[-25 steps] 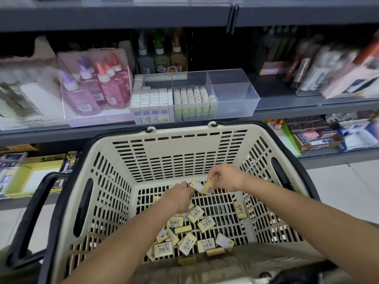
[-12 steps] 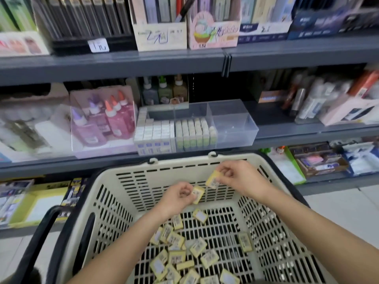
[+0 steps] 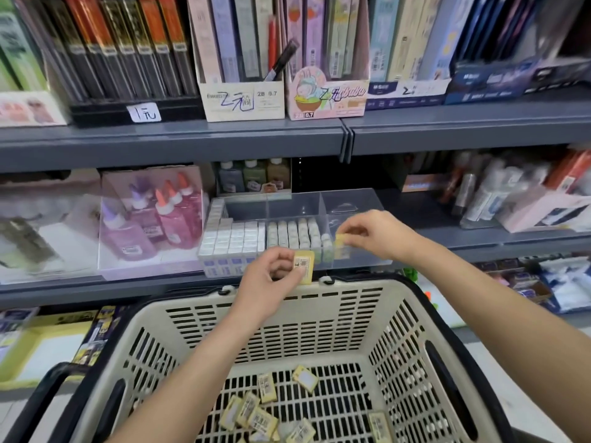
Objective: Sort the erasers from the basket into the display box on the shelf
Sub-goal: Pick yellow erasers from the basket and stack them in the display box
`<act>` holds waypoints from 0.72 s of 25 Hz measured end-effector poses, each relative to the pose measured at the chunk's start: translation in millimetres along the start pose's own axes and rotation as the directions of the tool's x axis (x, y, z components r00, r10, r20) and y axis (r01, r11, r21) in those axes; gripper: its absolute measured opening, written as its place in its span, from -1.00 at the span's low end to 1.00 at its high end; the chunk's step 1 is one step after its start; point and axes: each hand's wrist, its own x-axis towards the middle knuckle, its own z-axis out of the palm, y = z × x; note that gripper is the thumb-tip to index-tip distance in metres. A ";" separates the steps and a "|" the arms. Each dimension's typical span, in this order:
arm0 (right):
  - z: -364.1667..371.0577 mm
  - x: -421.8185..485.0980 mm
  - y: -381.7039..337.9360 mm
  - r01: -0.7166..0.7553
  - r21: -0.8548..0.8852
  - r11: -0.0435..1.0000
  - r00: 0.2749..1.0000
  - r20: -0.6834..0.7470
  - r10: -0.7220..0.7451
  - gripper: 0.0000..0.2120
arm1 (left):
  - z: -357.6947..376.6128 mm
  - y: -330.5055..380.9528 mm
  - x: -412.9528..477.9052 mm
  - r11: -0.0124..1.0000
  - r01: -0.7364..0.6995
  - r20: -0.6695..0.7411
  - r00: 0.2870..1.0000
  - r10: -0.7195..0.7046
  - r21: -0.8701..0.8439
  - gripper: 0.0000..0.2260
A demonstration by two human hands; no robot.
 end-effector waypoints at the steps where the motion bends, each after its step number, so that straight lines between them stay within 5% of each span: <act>1: 1.2 2.6 1.6 0.015 -0.016 1.000 0.999 0.039 -0.014 -0.81 | -0.1 -2.4 1.3 1.000 0.004 -0.009 1.000 -0.004 0.004 -0.84; 6: 7.3 5.1 4.2 -0.009 0.006 1.000 0.991 0.135 0.008 -0.72 | 5.0 -5.7 7.0 0.999 0.018 -0.041 0.999 -0.016 0.036 -0.81; 9: 3.6 -2.3 -1.7 0.041 -0.019 0.999 0.999 0.005 -0.041 -0.73 | 13.1 -3.4 8.9 1.000 0.006 -0.037 0.999 -0.005 0.016 -0.79; 12: 4.2 -18.6 -20.4 0.153 0.207 0.966 0.980 -0.161 -0.121 -0.80 | 19.3 -0.3 11.1 1.000 -0.022 -0.023 0.999 0.022 -0.013 -0.79; 18: -8.5 -27.5 -30.1 0.116 0.453 0.884 0.993 -0.044 -0.108 -0.87 | 28.7 6.5 8.5 0.999 -0.054 -0.121 0.991 0.054 0.005 -0.84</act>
